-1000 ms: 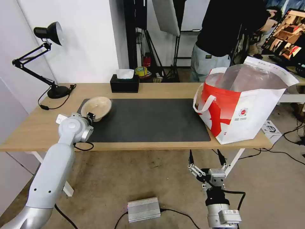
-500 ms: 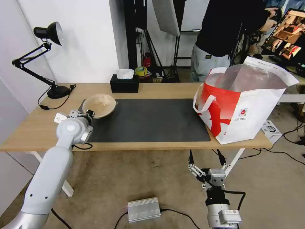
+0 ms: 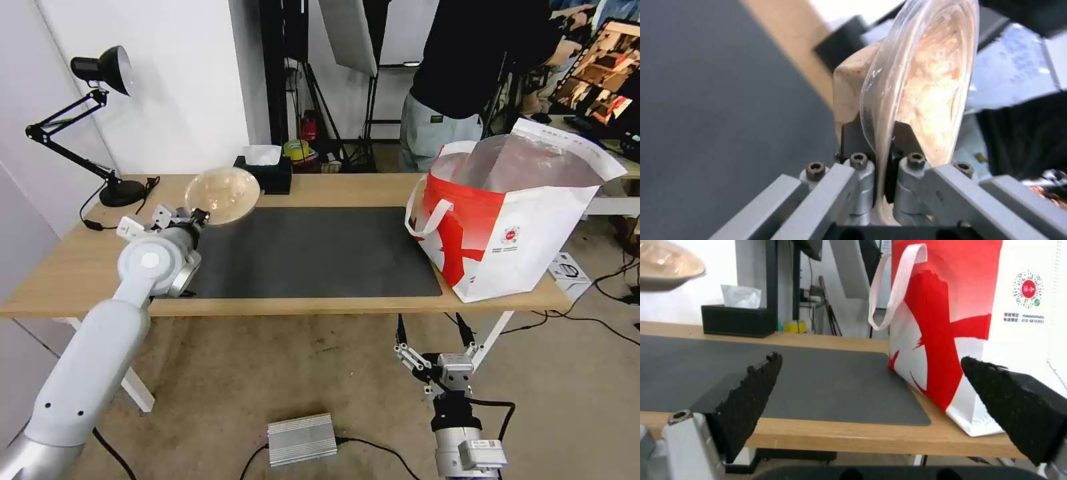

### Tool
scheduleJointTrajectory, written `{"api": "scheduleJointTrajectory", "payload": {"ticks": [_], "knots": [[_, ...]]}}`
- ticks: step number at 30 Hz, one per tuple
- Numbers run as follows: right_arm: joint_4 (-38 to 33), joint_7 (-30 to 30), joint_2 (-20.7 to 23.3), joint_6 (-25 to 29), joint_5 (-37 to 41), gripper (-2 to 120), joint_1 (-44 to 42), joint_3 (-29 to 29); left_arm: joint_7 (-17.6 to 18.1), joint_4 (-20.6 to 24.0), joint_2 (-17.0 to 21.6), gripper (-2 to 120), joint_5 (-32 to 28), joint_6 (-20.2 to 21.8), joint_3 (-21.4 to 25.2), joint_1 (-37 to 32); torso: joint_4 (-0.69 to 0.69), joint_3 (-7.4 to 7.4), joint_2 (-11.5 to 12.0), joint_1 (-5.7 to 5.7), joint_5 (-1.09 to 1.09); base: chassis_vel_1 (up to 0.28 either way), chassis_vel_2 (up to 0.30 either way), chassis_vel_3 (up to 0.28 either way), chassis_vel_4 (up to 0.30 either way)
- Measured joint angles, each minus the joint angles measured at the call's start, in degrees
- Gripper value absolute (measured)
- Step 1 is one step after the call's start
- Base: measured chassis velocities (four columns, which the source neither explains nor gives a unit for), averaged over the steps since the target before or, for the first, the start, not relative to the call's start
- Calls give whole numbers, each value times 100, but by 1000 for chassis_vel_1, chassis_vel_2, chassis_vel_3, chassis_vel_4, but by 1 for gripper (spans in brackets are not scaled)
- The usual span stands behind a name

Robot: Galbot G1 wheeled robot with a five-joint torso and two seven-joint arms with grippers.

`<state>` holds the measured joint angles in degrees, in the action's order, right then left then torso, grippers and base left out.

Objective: Pick up the trash from the table and place it into the takeout bag.

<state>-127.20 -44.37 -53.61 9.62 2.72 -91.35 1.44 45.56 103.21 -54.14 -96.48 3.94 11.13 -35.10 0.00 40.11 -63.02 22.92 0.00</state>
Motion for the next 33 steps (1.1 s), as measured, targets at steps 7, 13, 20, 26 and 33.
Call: {"api": "scheduleJointTrajectory", "payload": {"ticks": [7, 13, 20, 26, 33], "knots": [[0, 0, 0, 0, 0, 100, 0, 0, -110, -35, 172, 0, -337, -165, -855, 1393, 0, 0, 0, 0, 1, 0, 0, 0, 0], [0, 0, 0, 0, 0, 100, 0, 0, -118, -328, -24, 0, -494, -235, -1720, 2322, 0, 0, 0, 0, 0, 0, 0, 0, 0], [0, 1, 0, 0, 0, 100, 0, 0, -120, -677, -464, 0, -485, -312, -2340, 2842, -1, 0, 0, 1, 1, 0, 0, 0, 0], [0, 0, 0, 0, 0, 100, 0, -1, -126, -1143, -1015, 0, -365, -358, -2733, 3299, -1, 0, 0, 1, 2, 0, 0, 0, 0], [0, 0, 0, 0, 0, 100, 0, -1, -302, -1657, -1573, 0, -343, -381, -3042, 3766, 0, 0, 0, 1, 1, 0, 0, 0, 0]]}}
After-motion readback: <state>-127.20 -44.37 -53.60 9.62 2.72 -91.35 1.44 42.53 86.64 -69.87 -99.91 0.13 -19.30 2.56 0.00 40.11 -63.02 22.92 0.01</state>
